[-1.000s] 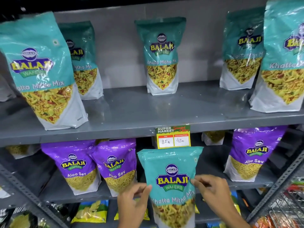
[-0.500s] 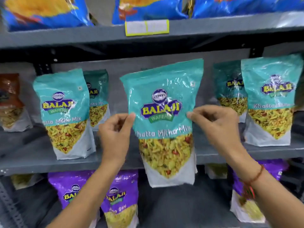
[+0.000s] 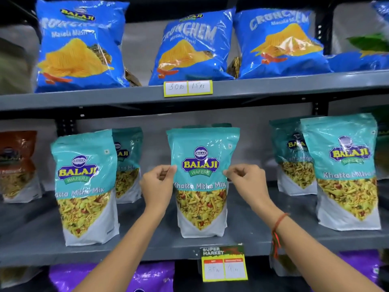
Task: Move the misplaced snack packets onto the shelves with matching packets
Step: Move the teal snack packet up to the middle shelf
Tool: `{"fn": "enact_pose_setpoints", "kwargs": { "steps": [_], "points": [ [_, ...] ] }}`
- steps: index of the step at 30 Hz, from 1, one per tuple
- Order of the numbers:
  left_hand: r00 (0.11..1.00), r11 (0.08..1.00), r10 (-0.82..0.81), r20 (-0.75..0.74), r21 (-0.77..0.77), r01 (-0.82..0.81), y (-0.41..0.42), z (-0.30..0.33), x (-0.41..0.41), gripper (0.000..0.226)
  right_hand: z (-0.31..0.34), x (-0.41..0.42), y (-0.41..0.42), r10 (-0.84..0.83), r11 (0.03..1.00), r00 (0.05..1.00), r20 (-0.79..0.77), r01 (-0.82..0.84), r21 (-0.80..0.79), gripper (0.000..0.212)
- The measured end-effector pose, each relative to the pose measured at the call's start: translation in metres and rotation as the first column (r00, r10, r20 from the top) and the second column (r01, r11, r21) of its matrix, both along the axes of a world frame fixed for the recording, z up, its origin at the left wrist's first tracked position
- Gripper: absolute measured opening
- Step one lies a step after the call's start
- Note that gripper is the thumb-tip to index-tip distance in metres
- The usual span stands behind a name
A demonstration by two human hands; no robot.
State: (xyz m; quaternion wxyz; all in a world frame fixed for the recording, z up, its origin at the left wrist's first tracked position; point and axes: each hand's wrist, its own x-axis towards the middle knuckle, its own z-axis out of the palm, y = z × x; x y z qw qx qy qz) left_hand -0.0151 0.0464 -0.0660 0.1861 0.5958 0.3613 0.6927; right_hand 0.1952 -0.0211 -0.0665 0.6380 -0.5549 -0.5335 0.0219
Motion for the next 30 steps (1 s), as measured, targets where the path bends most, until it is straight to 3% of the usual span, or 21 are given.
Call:
{"fn": "enact_pose_setpoints", "kwargs": {
  "steps": [4, 7, 10, 13, 16, 21, 30],
  "points": [
    [0.997, 0.996, -0.071, 0.000, -0.044, 0.071, 0.010, -0.004, 0.000, 0.015, -0.004, 0.003, 0.007, 0.022, 1.000, 1.000, -0.019, -0.023, -0.009, 0.011],
    [0.978, 0.969, -0.200, 0.054, -0.136, 0.206, 0.012, -0.008, -0.004, 0.001, -0.009, 0.003, 0.004, 0.101, 0.995, 0.991, -0.092, -0.102, -0.002, 0.013],
    [0.933, 0.889, -0.354, 0.058, -0.289, 0.355, 0.011, -0.024, -0.013, 0.037, -0.023, 0.005, 0.000, 0.235, 0.958, 0.955, -0.179, -0.259, -0.123, 0.043],
    [0.845, 0.776, -0.516, -0.137, -0.492, 0.394, 0.013, -0.055, -0.025, 0.085, -0.049, 0.010, -0.002, 0.351, 0.848, 0.931, -0.103, -0.363, -0.387, 0.079],
    [0.727, 0.694, -0.630, -0.274, -0.619, 0.367, 0.009, -0.081, -0.030, 0.086, -0.070, 0.006, -0.005, 0.409, 0.763, 0.910, 0.075, -0.295, -0.575, 0.083],
    [0.783, 0.771, -0.534, -0.320, -0.564, 0.295, 0.011, -0.091, -0.021, 0.086, -0.075, -0.001, -0.001, 0.375, 0.804, 0.905, 0.199, -0.211, -0.556, 0.101],
    [0.821, 0.790, -0.480, -0.311, -0.560, 0.250, 0.005, -0.090, 0.015, 0.095, -0.068, 0.028, -0.001, 0.384, 0.786, 0.912, 0.144, -0.241, -0.569, 0.089]
  ]
}}
